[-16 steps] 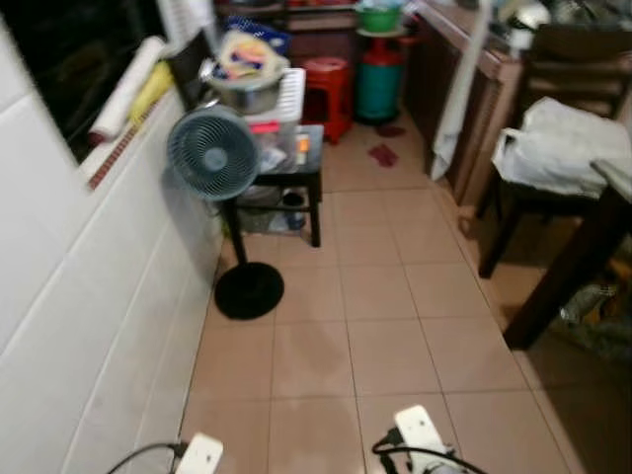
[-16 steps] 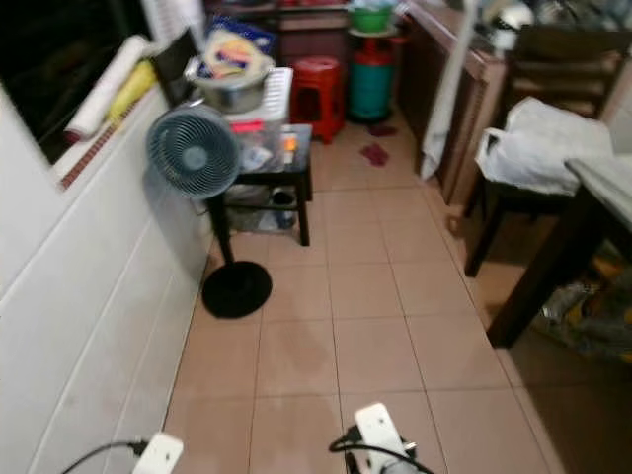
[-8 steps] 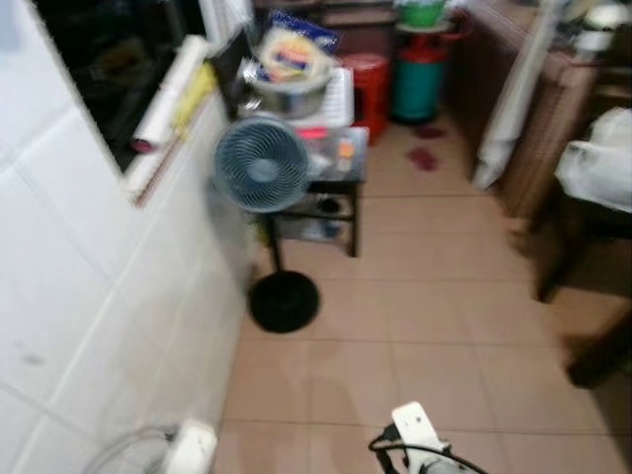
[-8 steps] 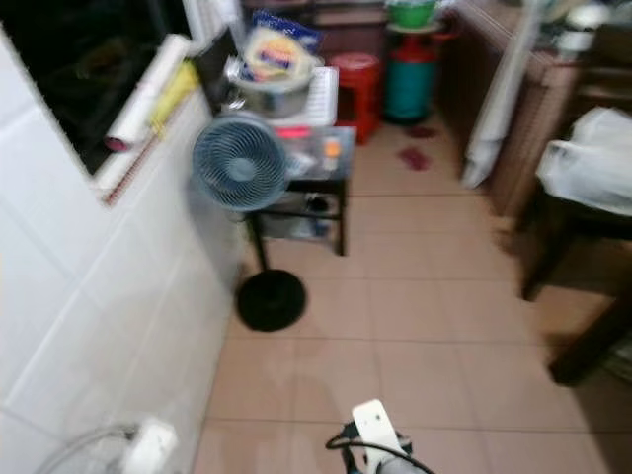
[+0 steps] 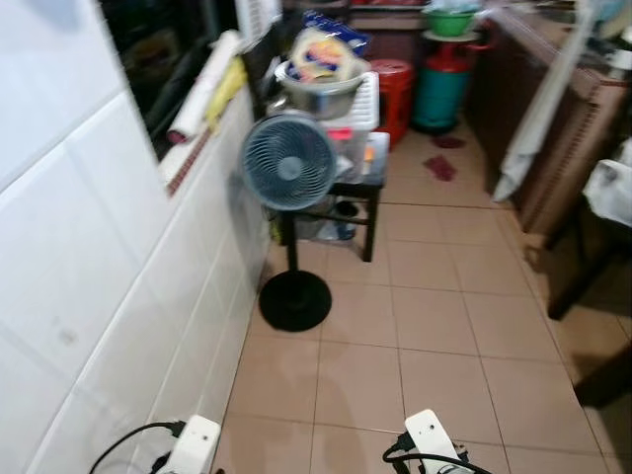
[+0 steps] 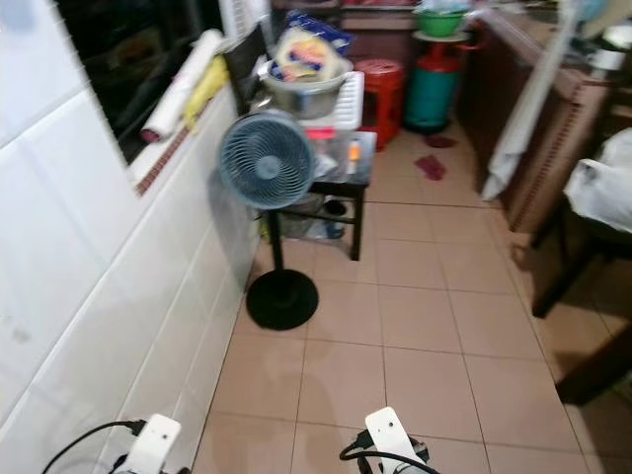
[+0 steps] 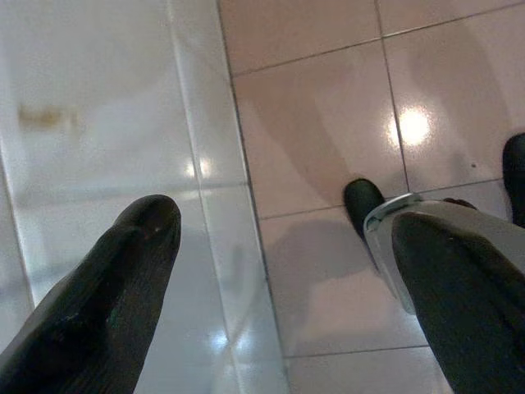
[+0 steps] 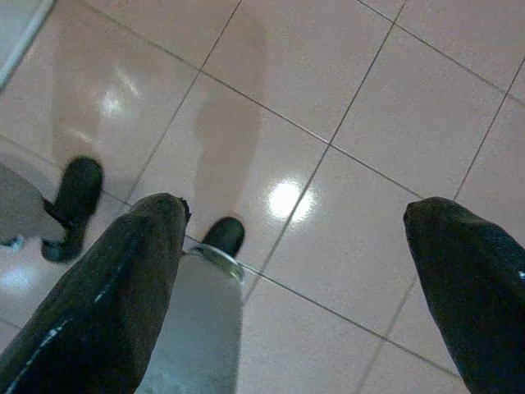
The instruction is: Setting the table
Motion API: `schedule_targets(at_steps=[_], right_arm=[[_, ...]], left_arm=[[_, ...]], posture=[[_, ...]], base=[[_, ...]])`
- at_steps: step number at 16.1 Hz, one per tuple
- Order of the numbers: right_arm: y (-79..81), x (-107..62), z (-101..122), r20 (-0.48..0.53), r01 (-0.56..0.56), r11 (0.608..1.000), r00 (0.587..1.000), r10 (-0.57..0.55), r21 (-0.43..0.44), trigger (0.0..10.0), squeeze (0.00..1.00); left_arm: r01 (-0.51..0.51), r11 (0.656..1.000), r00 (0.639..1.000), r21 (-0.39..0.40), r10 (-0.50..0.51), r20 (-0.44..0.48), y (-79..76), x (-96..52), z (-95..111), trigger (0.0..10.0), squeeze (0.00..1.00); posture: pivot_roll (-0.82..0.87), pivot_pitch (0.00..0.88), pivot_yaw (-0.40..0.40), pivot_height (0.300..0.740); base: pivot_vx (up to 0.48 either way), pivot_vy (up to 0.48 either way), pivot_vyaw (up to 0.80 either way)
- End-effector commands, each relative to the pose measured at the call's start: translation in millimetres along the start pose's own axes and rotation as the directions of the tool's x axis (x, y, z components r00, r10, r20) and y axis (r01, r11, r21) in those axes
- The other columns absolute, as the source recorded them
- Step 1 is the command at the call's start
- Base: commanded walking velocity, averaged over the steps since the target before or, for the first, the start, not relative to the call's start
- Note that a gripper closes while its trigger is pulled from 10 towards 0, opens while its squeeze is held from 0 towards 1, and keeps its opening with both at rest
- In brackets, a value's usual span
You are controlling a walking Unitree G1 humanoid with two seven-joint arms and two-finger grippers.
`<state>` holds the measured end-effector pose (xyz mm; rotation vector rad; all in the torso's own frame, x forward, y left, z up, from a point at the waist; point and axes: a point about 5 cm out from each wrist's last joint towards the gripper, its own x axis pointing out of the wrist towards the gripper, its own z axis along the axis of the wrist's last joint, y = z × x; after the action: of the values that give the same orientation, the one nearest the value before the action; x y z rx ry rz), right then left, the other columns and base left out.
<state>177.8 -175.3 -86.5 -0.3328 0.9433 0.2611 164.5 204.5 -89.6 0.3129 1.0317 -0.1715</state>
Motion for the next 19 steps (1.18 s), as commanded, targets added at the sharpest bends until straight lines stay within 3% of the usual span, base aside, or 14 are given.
schedule_targets(at_steps=[1, 7, 10, 15, 17, 19], right_arm=[[-5.9, 0.4, 5, 0.009, 0.002, 1.000, 1.000, -0.001, -0.024, 10.0, 0.00], [-10.1, 2.8, 20, 0.042, -0.001, 0.999, 0.999, 0.003, -0.044, 10.0, 0.00], [-4.2, 2.9, 17, 0.039, -0.013, 0.999, 0.999, 0.015, -0.035, 10.0, 0.00], [-5.2, 2.3, 14, 0.032, -0.001, 1.000, 0.999, 0.001, -0.012, 10.0, 0.00], [-6.2, 2.6, 15, 0.034, 0.010, 0.997, 0.999, -0.012, 0.077, 10.0, 0.00], [-7.5, 2.5, 14, 0.030, 0.020, 0.988, 0.999, -0.025, 0.150, 10.0, 0.00]], left_arm=[[-0.010, 0.999, 1.000, -0.032, 0.010, -0.011, 6.7, -2.1, -7, 10.0, 0.00], [-0.017, 0.999, 0.999, -0.049, 0.015, -0.040, 12.6, -6.0, -21, 10.0, 0.00], [0.002, 0.999, 0.998, -0.039, -0.004, -0.055, -5.8, -5.7, -29, 10.0, 0.00], [0.022, 1.000, 0.999, -0.019, -0.023, -0.047, -20.5, -1.8, -18, 10.0, 0.00], [0.014, 1.000, 0.999, -0.024, -0.015, -0.033, -18.6, -0.8, -13, 10.0, 0.00], [-0.035, 0.994, 0.999, -0.108, 0.032, -0.027, -4.8, -1.5, -12, 10.0, 0.00]], posture=[[0.00, 0.007, -0.022, 0.740], [0.01, 0.006, -0.028, 0.740], [0.00, 0.009, -0.017, 0.740], [0.00, 0.014, -0.005, 0.740], [0.00, 0.015, -0.003, 0.740], [0.01, 0.015, -0.004, 0.740]], base=[[0.000, 0.000, 0.00], [0.000, -0.320, 0.00], [0.000, -0.399, 0.00], [0.000, -0.391, 0.00], [0.000, -0.206, 0.00], [0.000, 0.000, 0.00]])
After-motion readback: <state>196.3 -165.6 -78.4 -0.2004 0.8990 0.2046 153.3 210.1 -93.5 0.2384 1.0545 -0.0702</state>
